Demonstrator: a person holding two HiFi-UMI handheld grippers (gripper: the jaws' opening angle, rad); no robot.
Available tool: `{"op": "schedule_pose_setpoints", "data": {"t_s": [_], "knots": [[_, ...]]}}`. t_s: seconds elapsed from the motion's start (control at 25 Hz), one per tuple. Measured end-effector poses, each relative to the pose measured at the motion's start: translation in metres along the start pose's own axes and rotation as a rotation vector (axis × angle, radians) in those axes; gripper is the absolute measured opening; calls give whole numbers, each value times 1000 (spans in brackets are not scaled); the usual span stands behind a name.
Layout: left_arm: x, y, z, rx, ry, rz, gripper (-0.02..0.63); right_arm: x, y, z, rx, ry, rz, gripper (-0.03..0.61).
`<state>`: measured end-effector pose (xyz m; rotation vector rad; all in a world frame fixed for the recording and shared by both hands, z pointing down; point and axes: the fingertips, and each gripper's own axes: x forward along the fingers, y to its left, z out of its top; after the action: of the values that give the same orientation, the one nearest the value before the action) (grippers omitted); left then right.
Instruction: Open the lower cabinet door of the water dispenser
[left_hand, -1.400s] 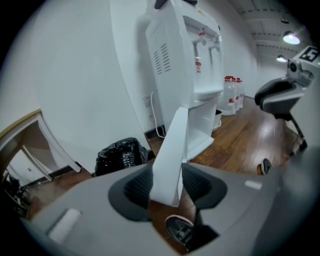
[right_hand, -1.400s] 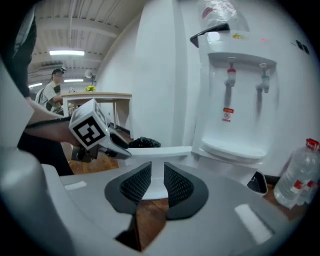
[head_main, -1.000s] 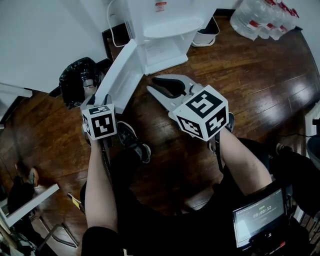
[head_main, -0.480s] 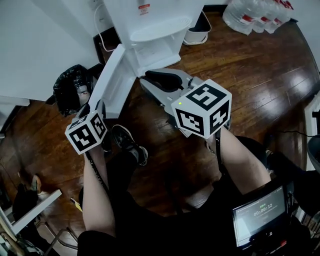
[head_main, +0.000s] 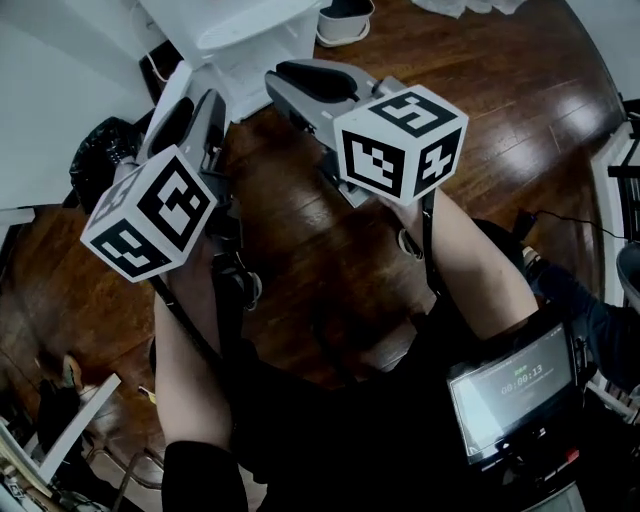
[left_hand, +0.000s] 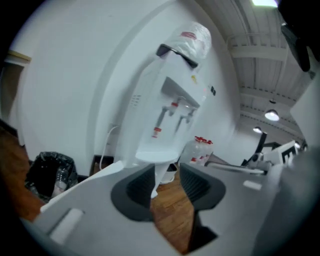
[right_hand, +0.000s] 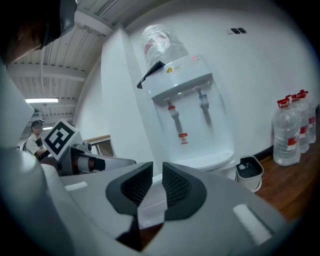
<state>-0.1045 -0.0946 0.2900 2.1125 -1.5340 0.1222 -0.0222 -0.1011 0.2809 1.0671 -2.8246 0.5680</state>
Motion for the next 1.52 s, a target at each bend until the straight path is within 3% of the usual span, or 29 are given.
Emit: {"op": "schedule_pose_setpoints", "data": {"t_s": [0.16, 0.28, 0.52, 0.8, 1.04, 1.24, 1.52], "knots": [[17, -44, -13, 146, 10, -72, 158, -18, -17, 9, -10, -52, -59, 19], [26, -63, -23, 103, 23, -127, 158, -29, -26, 13, -6, -63, -87, 5], [51, -74, -26, 119, 12, -148, 158, -35, -41, 23, -183, -69, -132, 5], [45, -92, -28, 275, -59, -148, 154, -59, -41, 35, -183, -133, -145, 5], [39, -115, -34, 257, -46, -210, 129, -68, -40, 31, -186, -104, -156, 3], [42, -105, -29, 311, -60, -168, 129, -63, -40, 27, -185, -95, -144, 5], [38, -101, -29, 324, -60, -162, 127, -62, -40, 28, -186, -93, -144, 5]]}}
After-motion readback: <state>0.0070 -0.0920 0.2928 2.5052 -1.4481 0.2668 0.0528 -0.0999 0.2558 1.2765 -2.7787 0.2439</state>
